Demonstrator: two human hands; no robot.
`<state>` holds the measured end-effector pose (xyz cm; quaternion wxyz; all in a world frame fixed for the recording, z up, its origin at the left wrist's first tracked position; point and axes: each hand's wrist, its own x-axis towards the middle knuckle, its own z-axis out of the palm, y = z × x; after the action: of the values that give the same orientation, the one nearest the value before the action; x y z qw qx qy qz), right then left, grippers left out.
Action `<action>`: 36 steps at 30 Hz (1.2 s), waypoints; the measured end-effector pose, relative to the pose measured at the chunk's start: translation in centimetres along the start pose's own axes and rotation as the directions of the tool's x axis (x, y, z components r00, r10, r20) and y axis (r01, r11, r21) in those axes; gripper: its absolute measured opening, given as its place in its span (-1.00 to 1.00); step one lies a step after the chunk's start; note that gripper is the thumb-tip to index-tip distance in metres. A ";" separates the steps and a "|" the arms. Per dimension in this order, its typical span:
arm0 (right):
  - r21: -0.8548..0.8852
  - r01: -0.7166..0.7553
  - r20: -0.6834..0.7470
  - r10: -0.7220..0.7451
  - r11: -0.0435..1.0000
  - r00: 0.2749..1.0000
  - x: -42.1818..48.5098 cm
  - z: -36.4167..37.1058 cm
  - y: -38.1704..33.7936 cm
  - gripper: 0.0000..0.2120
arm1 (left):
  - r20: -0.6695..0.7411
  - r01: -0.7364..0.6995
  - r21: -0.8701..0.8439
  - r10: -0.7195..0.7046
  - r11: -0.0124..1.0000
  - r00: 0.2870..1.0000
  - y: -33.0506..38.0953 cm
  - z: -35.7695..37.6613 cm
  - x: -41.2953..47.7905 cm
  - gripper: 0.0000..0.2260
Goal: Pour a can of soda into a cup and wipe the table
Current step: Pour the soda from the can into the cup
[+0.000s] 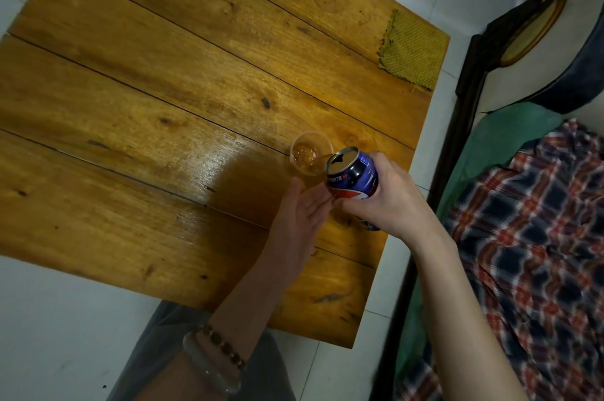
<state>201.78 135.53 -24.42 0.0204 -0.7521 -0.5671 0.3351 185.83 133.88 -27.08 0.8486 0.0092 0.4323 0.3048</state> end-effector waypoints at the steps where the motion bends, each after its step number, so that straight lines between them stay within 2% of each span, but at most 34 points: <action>1: -0.002 0.003 0.001 -0.003 1.000 1.000 0.0 0.0 -0.1 -0.41 | 0.000 0.002 -0.001 -0.002 1.000 1.000 0.0 0.0 0.0 -0.56; 36: -0.060 -0.036 0.028 0.038 0.998 0.999 0.1 -0.9 -1.0 -0.43 | -0.037 0.029 -0.011 -0.029 1.000 0.999 0.3 0.4 0.2 -0.55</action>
<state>201.45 136.28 -23.41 -0.0164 -0.7577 -0.5632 0.3292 186.09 134.30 -26.92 0.8449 -0.0074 0.4464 0.2948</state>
